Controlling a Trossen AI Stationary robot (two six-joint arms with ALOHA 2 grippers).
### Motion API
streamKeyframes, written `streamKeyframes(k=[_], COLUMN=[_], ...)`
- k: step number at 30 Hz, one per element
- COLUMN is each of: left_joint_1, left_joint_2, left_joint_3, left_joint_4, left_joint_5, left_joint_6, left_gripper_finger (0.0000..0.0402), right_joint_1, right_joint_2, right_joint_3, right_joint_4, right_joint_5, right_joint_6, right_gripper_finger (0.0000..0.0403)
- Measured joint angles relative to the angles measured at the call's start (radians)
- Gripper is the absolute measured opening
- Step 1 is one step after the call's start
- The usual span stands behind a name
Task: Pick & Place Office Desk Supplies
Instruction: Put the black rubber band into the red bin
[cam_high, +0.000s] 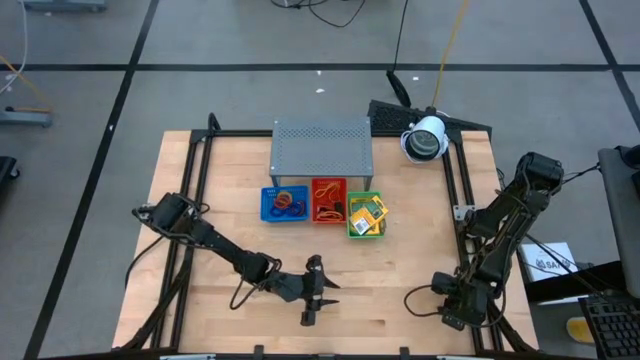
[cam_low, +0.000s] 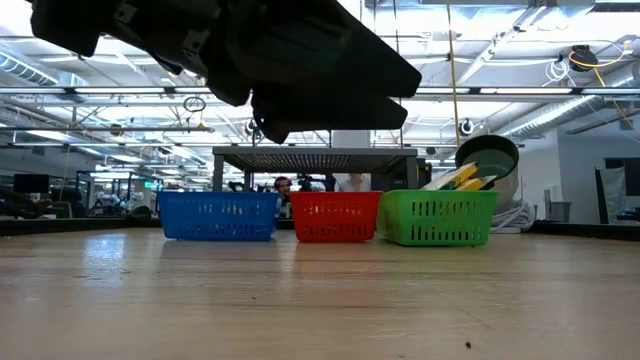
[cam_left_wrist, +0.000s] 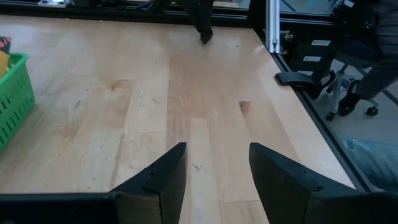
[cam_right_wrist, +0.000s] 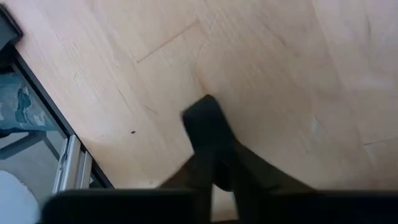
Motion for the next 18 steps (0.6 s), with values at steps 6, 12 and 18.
streamKeyframes(k=[6, 12, 18], left_joint_1=[-0.012, -0.019, -0.029], left_joint_2=[0.0, 0.0, -0.001], left_joint_3=[0.0, 0.0, 0.001], left_joint_4=[0.0, 0.0, -0.023], left_joint_5=[0.0, 0.0, 0.007], left_joint_6=[-0.027, -0.063, -0.077], left_gripper_finger=[0.0182, 0.0182, 0.0182], right_joint_1=[-0.006, -0.056, -0.074], right_joint_2=[-0.015, -0.103, -0.134], right_joint_3=[-0.001, 0.018, 0.018], right_joint_4=[0.003, 0.066, 0.137], right_joint_5=[0.005, 0.041, 0.121], right_joint_6=[0.03, 0.037, -0.029], right_gripper_finger=[0.0003, 0.0, 0.0])
